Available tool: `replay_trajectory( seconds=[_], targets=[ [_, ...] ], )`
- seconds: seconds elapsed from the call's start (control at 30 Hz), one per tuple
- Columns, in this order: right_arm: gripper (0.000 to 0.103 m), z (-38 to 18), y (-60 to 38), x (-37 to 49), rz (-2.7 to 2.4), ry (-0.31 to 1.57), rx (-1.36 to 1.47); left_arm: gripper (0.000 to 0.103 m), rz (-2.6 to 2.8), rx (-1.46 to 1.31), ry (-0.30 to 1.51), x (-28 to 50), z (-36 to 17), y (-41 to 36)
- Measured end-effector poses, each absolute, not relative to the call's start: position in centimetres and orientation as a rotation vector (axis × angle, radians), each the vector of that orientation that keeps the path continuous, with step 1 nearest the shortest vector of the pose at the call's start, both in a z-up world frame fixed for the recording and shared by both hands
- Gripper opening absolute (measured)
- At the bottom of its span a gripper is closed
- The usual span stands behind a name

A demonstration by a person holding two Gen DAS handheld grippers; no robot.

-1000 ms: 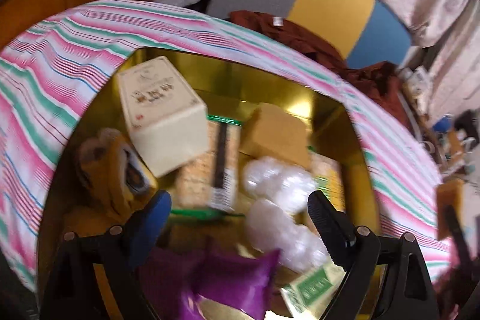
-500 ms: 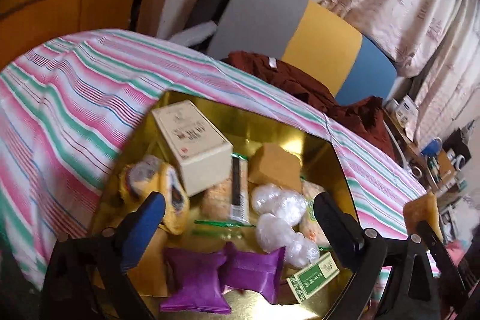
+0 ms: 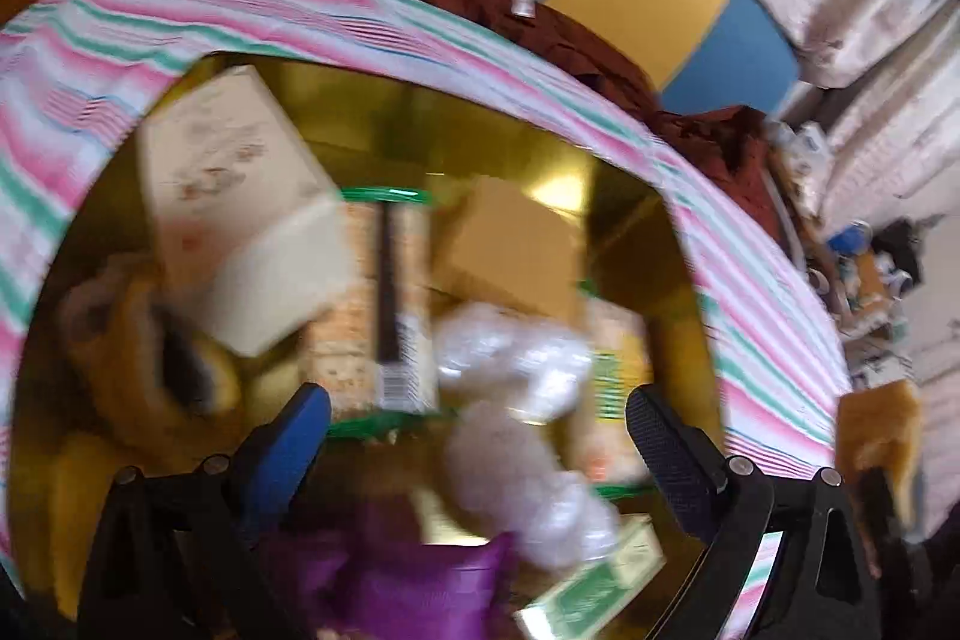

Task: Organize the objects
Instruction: 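Carry the yellow sponge in the right gripper over the tray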

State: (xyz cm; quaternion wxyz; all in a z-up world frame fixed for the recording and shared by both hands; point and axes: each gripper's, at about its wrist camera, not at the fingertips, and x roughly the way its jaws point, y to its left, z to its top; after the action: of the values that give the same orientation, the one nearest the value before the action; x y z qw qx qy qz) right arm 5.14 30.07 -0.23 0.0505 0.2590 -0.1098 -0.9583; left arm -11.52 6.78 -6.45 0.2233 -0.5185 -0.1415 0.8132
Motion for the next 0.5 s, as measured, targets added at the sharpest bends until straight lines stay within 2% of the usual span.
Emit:
replay_trajectory(
  seconds=[0.23, 0.5],
  targets=[
    [0.049, -0.3, 30.3, 5.1, -2.91, -0.369, 0.811, 0.099, 2.157, -1.277, -0.334, -9.1, -4.7, 9.6],
    [0.049, -0.5, 28.3, 4.6, -2.831, -0.322, 0.831, 0.103, 2.562, -1.064, -0.349, -5.2, -1.5, 3.2]
  ],
)
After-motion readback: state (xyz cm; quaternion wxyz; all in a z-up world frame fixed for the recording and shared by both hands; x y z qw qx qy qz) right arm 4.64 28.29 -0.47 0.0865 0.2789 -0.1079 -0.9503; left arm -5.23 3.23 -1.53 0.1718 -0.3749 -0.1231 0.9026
